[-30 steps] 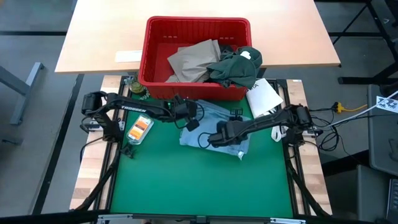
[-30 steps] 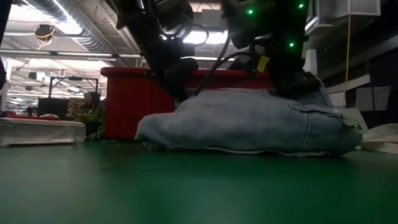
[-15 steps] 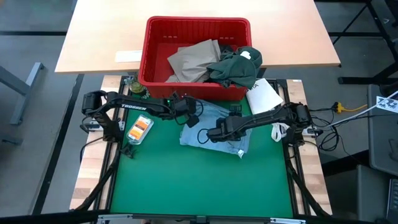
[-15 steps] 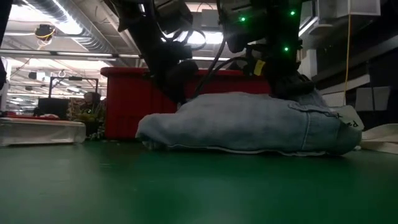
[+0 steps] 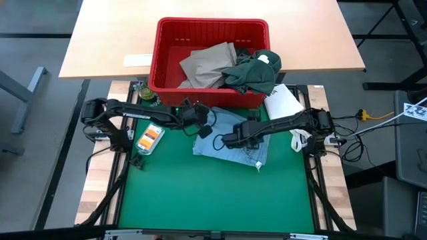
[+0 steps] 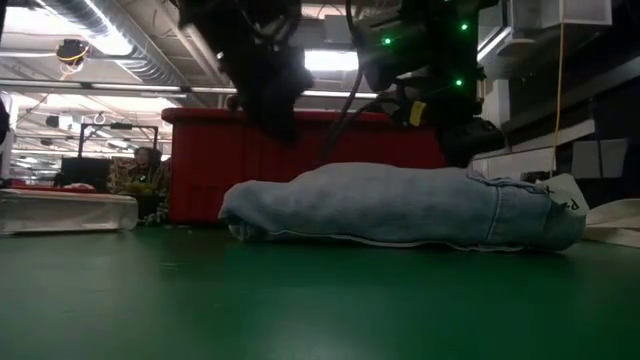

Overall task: Fold Laundry from Bin
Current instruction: Fold the blue pants

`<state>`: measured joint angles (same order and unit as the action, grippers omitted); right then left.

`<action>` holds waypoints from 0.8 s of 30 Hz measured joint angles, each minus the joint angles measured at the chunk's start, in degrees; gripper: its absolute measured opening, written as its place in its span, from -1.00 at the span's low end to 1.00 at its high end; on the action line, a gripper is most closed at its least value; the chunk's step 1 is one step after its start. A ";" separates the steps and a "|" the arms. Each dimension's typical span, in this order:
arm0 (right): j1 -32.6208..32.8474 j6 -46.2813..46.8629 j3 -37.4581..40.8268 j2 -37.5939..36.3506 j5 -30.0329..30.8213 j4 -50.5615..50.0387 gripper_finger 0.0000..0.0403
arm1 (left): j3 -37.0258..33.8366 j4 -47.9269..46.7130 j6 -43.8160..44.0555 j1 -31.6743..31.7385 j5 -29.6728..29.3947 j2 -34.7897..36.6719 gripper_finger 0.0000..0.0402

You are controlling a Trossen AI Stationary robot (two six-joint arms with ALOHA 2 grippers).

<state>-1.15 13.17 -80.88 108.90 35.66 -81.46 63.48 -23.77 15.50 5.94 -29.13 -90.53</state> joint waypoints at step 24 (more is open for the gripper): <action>9.31 -0.16 -0.04 0.00 5.93 10.87 -0.11 | 0.02 -4.11 -4.14 -13.79 9.03 -9.32 -0.63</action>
<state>8.16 13.01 -80.93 108.90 41.60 -70.59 63.51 -27.89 11.36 -7.86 -20.11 -99.86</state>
